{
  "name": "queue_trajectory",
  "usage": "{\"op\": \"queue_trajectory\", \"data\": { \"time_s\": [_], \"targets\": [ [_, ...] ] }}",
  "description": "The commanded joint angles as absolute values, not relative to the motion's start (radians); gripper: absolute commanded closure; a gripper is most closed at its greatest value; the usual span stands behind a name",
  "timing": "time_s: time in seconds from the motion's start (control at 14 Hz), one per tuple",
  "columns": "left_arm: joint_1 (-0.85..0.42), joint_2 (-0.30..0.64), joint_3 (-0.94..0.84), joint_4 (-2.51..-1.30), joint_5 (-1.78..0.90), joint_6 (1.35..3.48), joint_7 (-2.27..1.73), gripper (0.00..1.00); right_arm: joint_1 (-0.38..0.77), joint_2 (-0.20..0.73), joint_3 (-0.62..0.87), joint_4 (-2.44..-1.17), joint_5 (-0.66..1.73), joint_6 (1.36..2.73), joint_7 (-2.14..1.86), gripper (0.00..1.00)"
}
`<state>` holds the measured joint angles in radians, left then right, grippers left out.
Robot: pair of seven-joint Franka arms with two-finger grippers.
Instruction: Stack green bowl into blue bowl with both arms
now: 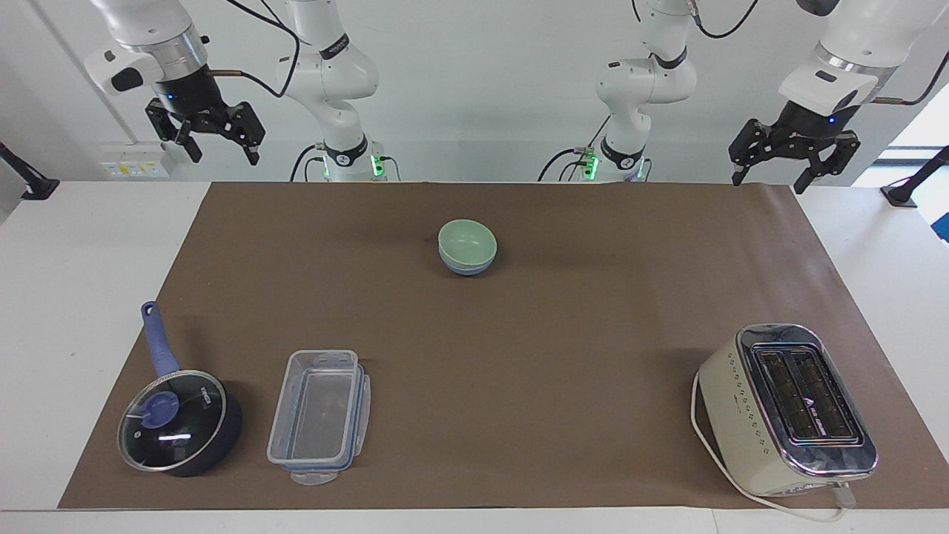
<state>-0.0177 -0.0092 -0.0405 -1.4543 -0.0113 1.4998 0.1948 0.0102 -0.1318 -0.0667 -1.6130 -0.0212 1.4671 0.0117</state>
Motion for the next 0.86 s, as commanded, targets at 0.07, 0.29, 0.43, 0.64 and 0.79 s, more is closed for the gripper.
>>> {"op": "queue_trajectory", "data": {
  "time_s": [0.07,0.29,0.43,0.64,0.79],
  "targets": [
    [-0.021,-0.014,-0.043,-1.447,0.008,1.492,0.198,0.00,0.006,-0.130,-0.064,-1.606,-0.008,1.460,0.026,0.00],
    [-0.014,-0.015,-0.043,-1.448,0.006,1.483,0.193,0.00,0.006,-0.130,-0.064,-1.606,-0.008,1.460,0.026,0.00],
    [-0.014,-0.015,-0.043,-1.448,0.006,1.491,0.193,0.00,0.008,-0.130,-0.064,-1.606,-0.008,1.460,0.026,0.00],
    [-0.014,-0.015,-0.043,-1.448,0.006,1.494,0.192,0.00,0.006,-0.130,-0.064,-1.606,-0.008,1.460,0.025,0.00],
    [-0.014,-0.015,-0.043,-1.448,0.006,1.493,0.192,0.00,0.008,-0.132,-0.064,-1.606,-0.008,1.460,0.025,0.00]
  ]
}}
